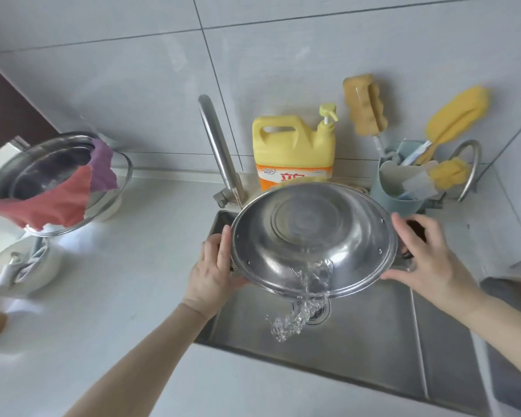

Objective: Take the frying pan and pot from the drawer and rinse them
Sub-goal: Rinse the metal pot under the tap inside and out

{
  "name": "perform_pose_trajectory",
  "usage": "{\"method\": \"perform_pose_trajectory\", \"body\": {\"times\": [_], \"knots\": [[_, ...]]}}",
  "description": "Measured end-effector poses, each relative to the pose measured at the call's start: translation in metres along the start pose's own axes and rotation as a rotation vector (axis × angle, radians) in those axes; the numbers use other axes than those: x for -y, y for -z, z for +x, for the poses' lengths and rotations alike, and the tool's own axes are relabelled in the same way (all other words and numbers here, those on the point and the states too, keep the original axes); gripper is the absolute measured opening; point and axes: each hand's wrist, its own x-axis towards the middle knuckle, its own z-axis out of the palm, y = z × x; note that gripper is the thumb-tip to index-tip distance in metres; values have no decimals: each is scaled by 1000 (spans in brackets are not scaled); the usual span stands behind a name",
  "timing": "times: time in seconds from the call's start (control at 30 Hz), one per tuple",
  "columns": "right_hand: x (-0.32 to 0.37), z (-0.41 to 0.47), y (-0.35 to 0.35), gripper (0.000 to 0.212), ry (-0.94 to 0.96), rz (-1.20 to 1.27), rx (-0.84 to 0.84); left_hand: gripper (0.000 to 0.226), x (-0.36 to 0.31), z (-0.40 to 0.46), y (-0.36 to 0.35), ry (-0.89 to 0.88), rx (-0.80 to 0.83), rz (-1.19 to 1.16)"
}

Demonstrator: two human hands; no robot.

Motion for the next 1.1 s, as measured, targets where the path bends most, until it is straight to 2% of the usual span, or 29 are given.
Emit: {"method": "perform_pose_trajectory", "body": {"times": [0.1, 0.2, 0.3, 0.4, 0.53, 0.63, 0.7, 0.73, 0.77, 0.83, 0.9, 1.0, 1.1], "knots": [[1, 2, 24, 124, 158, -100, -197, 103, -8, 15, 4, -112, -258, 67], [5, 9, 50, 100, 316, -78, -320, 102, -11, 33, 18, -208, -416, 97], [14, 20, 76, 100, 453, -119, -418, 121, -18, 50, 44, -258, -532, 133], [25, 31, 97, 110, 504, -208, -499, 139, -24, 62, 66, -276, -614, 141], [32, 35, 112, 112, 463, -244, -463, 138, -24, 71, 79, -276, -658, 152], [31, 38, 109, 102, 441, -247, -441, 132, -22, 70, 76, -265, -611, 151], [26, 40, 101, 89, 389, -220, -416, 126, -20, 66, 67, -220, -529, 144], [23, 40, 96, 91, 326, -179, -366, 125, -20, 62, 61, -194, -453, 117], [18, 40, 92, 103, 247, -115, -293, 127, -22, 59, 55, -171, -353, 72], [10, 41, 85, 121, 97, 7, -74, 127, -24, 52, 45, -96, -129, -15], [-4, 40, 73, 121, -22, 87, 145, 137, -27, 49, 38, -3, 127, -73], [-23, 40, 59, 136, -240, 226, 406, 151, -25, 46, 28, 77, 591, -244], [-29, 42, 45, 137, -303, 306, 616, 148, -9, 47, 21, 169, 867, -383]]}}
